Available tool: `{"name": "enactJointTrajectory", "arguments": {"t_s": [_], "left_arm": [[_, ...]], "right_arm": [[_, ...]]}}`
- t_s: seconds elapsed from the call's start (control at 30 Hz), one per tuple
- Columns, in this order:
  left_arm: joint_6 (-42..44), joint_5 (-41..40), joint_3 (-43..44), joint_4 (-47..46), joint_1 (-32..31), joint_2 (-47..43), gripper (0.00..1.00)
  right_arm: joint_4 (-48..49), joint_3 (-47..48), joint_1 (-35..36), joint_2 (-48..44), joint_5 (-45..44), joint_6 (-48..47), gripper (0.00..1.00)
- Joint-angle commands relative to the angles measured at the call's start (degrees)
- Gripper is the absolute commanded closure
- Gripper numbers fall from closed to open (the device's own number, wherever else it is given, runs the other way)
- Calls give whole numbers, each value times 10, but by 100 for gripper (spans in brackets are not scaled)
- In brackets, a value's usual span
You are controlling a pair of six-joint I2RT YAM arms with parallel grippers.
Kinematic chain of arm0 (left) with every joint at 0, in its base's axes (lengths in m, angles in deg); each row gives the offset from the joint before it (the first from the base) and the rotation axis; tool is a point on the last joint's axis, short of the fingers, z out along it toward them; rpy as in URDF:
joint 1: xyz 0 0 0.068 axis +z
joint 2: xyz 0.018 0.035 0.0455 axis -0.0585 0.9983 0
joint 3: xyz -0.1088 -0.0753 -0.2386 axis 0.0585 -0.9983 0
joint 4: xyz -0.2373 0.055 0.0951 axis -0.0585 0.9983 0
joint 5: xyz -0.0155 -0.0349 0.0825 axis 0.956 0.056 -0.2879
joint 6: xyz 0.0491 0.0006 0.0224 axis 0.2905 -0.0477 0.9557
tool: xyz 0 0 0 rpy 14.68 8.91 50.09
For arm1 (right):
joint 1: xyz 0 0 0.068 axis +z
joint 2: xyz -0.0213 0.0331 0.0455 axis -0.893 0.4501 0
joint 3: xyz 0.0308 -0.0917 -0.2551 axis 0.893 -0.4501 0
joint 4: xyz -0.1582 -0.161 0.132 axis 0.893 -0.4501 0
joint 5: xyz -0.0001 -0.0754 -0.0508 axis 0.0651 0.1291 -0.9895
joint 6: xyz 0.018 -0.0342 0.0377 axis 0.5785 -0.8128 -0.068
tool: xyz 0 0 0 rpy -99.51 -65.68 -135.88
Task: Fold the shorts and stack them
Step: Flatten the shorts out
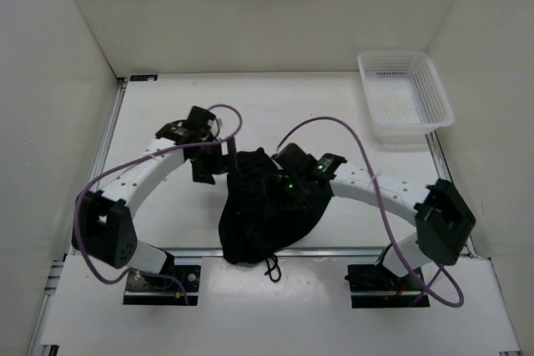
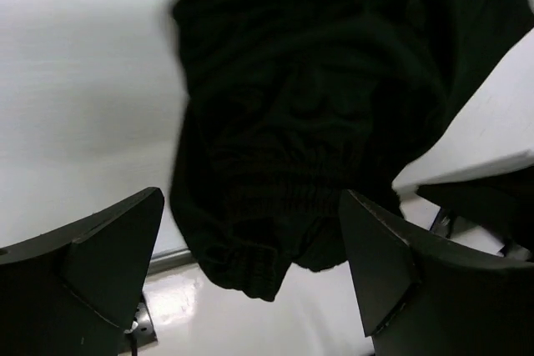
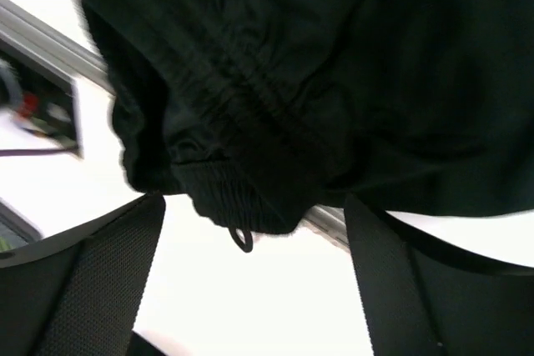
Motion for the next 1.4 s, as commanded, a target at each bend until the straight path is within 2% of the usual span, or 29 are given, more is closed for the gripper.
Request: {"name": "enactJointTrajectory", "arguments": {"t_s": [0.0, 0.07, 0.1, 0.17, 0.2, 0.23, 0.3, 0.4, 0.53, 0.67, 0.73, 0.83, 0.87, 0.9, 0.93, 0.97, 1.03, 1.07, 1.13, 1.2, 1.27, 1.3, 1.33, 1.37], "left_arm": [[-20, 52, -35, -34, -51, 18, 3], [-33, 57, -60, -57, -73, 32, 6], [-34, 57, -65, -62, -80, 42, 11], [-34, 64, -65, -67, -100, 62, 19], [-39, 64, -65, -67, -107, 63, 27], [-44, 64, -71, -67, -112, 68, 56], [-63, 41, -78, -67, -112, 59, 89], [-74, 34, -78, -67, -93, 37, 89], [-69, 48, -20, -67, -51, 31, 89], [-53, 59, 99, -43, -20, 53, 89], [-40, 39, 145, -1, -13, 60, 89], [-25, 9, 198, 27, -2, 60, 89], [-25, 4, 204, 32, 3, 60, 89], [-20, 4, 204, 38, 3, 60, 89], [-19, 4, 204, 38, 3, 60, 89], [-19, 4, 197, 38, 3, 60, 89], [-14, -2, 173, 38, 3, 60, 89], [-14, -2, 162, 32, 3, 60, 89], [-20, -2, 124, 21, 3, 55, 89], [-26, -2, 99, 9, -10, 55, 85], [-26, 11, 62, 1, -34, 49, 76], [-26, 21, 47, -13, -43, 42, 70], [-33, 21, 31, -24, -63, 32, 58], [-42, 26, -2, -35, -73, 27, 22]], "right_arm": [[12, -7, 38, 44, -24, 35, 16], [12, -13, 44, 49, -37, 44, 31], [12, -13, 44, 49, -42, 49, 51], [12, -13, 44, 49, -64, 50, 73], [-1, -13, 44, 49, -73, 50, 90], [-6, -13, 39, 49, -81, 50, 97], [-13, -13, 33, 29, -103, 50, 100], [-18, 0, 26, 8, -134, 50, 100], [-18, 59, -20, 8, -147, 3, 100], [-43, 175, -68, 49, -152, -51, 100], [-77, 234, -85, 55, -197, -76, 100], [-98, 243, -162, 61, -222, -101, 100], [-98, 233, -223, 61, -227, -106, 100], [-103, 225, -255, 61, -222, -115, 97], [-112, 219, -285, 61, -206, -123, 70], [-117, 219, -325, 61, -187, -141, 49], [-123, 198, -334, 46, -166, -146, 11], [-123, 187, -334, 19, -166, -146, 7], [-117, 144, -319, -9, -166, -132, 6], [-105, 105, -303, -48, -133, -102, 10], [-67, 27, -279, -88, -78, -80, 17], [-48, 0, -268, -99, -48, -67, 17], [-30, -25, -255, -107, -21, -37, 17], [11, -48, -223, -114, 25, -22, 16]]}}
